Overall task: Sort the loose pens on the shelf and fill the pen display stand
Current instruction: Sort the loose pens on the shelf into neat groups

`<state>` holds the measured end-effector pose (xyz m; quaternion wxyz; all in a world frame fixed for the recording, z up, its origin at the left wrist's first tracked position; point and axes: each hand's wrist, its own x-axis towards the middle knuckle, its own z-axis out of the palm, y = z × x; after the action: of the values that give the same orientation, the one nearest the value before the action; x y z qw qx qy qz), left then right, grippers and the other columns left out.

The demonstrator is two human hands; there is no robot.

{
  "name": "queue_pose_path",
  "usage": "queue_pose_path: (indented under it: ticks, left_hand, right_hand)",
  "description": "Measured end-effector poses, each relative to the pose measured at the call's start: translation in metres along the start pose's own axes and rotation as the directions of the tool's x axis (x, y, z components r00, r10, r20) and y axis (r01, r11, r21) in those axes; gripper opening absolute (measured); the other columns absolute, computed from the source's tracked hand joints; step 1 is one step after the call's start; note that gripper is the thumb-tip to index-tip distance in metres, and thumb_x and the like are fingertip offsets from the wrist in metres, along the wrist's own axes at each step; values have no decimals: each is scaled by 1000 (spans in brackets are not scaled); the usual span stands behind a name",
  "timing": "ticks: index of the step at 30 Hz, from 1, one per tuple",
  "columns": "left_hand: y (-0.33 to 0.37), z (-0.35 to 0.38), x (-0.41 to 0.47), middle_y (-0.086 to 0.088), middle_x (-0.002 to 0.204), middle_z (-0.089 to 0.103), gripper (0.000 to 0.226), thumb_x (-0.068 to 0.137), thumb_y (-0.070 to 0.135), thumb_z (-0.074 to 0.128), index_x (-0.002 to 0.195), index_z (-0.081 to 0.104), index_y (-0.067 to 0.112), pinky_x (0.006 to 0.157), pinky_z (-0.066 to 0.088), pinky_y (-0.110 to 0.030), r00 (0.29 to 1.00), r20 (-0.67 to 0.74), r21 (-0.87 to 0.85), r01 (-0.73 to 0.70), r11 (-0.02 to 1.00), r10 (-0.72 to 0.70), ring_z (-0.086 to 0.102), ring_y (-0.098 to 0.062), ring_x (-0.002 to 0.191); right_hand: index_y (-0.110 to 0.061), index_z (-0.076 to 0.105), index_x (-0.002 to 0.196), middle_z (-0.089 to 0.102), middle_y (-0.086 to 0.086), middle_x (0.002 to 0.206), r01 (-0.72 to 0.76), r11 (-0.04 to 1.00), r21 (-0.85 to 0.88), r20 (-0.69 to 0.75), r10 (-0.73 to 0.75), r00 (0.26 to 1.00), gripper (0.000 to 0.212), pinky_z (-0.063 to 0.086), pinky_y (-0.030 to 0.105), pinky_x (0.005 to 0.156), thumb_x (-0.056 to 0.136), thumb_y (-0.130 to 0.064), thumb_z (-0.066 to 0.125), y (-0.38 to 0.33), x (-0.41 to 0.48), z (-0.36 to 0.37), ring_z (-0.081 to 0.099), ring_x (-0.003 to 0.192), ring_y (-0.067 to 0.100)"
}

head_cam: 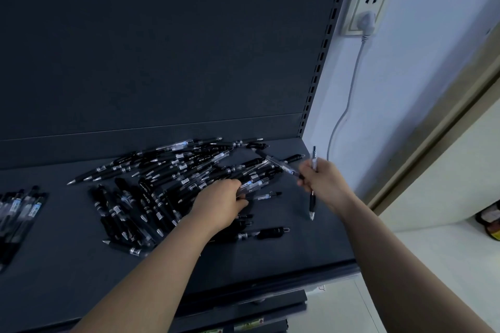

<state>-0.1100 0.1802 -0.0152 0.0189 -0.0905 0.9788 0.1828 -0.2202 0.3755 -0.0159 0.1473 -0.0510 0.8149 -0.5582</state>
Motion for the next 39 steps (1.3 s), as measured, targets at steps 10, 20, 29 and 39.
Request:
queue_pose_path:
  ticks: [10,20,29,39]
  left_hand:
    - [-7,-10,-3,1,90,58,20,97,36,50,94,52,17,69,47,-33,998,-47,-175,27,984,-36,57,-15,79]
    - [-23,-61,-32,-5,70,53,22,100,27,37,89,47,11,53,37,-33,950,-214,-546,77,834,-227,44,-16,56]
    - [-108,-85,-81,-8,70,57,9,97,14,39,94,47,10,49,45,-28,868,-259,-647,170,743,-424,52,-14,52]
    - [-242,-128,-149,-3,73,54,13,95,20,47,88,48,9,50,34,-27,749,-284,-538,392,746,-599,48,-15,60]
  right_hand:
    - [1,55,76,43,8,63,38,999,24,-32,-37,999,19,26,32,52,88,-14,55,-2,-5,15,31,56,20]
    - [-13,48,75,45,4,64,202,970,133,-160,-180,970,26,38,26,52,99,-24,46,-74,-15,47,41,58,18]
    - [-8,48,104,48,5,72,52,972,230,327,-127,936,15,56,34,53,104,-19,38,-122,-48,159,49,54,14]
    - [-7,47,84,50,10,80,-48,996,-80,573,85,815,14,61,40,66,93,1,40,-150,-92,341,53,63,17]
